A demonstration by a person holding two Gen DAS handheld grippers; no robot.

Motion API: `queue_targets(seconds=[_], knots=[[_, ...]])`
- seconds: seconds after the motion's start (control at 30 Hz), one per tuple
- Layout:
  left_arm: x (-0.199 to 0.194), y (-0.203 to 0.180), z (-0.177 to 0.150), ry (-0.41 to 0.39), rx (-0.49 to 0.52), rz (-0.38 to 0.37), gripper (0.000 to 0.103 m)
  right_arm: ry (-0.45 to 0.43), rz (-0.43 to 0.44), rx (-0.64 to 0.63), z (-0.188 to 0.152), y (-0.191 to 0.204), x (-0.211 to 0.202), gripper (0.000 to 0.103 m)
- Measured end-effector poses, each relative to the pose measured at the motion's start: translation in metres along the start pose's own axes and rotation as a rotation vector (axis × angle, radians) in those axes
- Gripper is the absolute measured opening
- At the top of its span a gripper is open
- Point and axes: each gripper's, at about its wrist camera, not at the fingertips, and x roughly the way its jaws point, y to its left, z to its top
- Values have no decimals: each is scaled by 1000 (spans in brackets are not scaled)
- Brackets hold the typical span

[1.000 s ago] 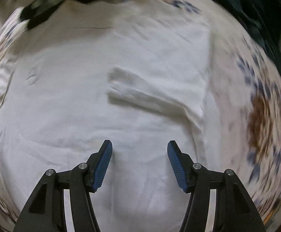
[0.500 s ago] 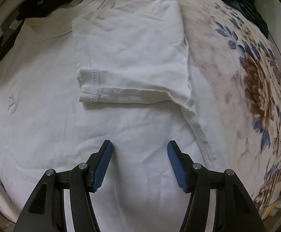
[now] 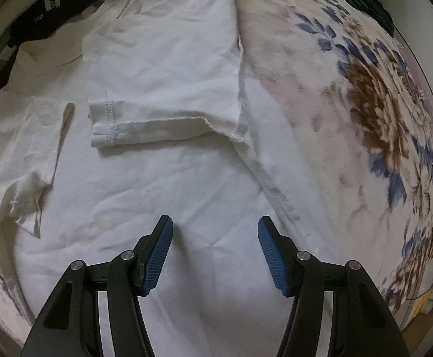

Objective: Fold small clothes
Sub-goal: 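Fold the sleeve inward onto the shirt body and open the right gripper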

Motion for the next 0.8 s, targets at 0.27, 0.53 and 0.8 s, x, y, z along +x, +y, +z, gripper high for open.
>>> queue_targets(seconds=[0.27,0.53,0.8], knots=[[24,18,45,-57,67,202,88,-3,27,21,3,-23,-23,62],[79,-46,-31,176,433,344,88,-36,-19,12,23,-50,-51,62],[5,-40,-84,114,301,352,88,-10,-20,-91,29,-51,-87,69]])
